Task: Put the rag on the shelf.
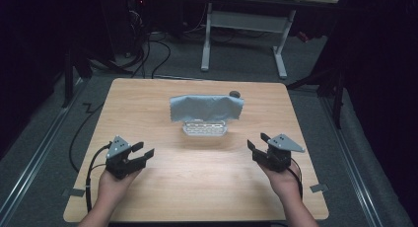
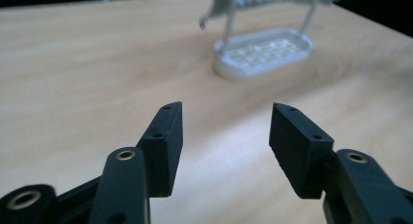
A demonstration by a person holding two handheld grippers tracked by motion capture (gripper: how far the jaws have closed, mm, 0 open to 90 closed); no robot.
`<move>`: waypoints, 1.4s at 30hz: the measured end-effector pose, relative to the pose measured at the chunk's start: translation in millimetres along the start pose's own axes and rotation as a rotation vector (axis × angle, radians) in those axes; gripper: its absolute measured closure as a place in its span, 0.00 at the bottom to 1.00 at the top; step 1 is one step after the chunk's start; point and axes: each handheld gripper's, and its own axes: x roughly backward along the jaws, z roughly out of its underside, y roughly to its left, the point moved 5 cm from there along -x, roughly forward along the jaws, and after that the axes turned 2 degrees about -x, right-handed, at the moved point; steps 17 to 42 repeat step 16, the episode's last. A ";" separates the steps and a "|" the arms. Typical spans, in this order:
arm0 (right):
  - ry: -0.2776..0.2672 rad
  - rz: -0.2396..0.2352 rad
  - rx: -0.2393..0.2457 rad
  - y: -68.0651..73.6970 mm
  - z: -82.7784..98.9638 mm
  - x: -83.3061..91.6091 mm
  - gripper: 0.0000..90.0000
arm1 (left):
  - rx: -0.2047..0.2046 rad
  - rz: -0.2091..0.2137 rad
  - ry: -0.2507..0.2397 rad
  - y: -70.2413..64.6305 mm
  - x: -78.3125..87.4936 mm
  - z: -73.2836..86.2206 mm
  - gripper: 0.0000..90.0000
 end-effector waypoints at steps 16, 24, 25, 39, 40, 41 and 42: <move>0.089 -0.013 -0.043 20.9 70.4 21.7 0.41 | -0.032 0.043 0.109 -34.3 4.6 44.8 0.47; 0.089 -0.013 -0.043 20.9 70.4 21.7 0.41 | -0.032 0.043 0.109 -34.3 4.6 44.8 0.47; 0.089 -0.013 -0.043 20.9 70.4 21.7 0.41 | -0.032 0.043 0.109 -34.3 4.6 44.8 0.47; 0.089 -0.013 -0.043 20.9 70.4 21.7 0.41 | -0.032 0.043 0.109 -34.3 4.6 44.8 0.47; 0.089 -0.013 -0.043 20.9 70.4 21.7 0.41 | -0.032 0.043 0.109 -34.3 4.6 44.8 0.47; 0.089 -0.013 -0.043 20.9 70.4 21.7 0.41 | -0.032 0.043 0.109 -34.3 4.6 44.8 0.47; 0.089 -0.013 -0.043 20.9 70.4 21.7 0.41 | -0.032 0.043 0.109 -34.3 4.6 44.8 0.47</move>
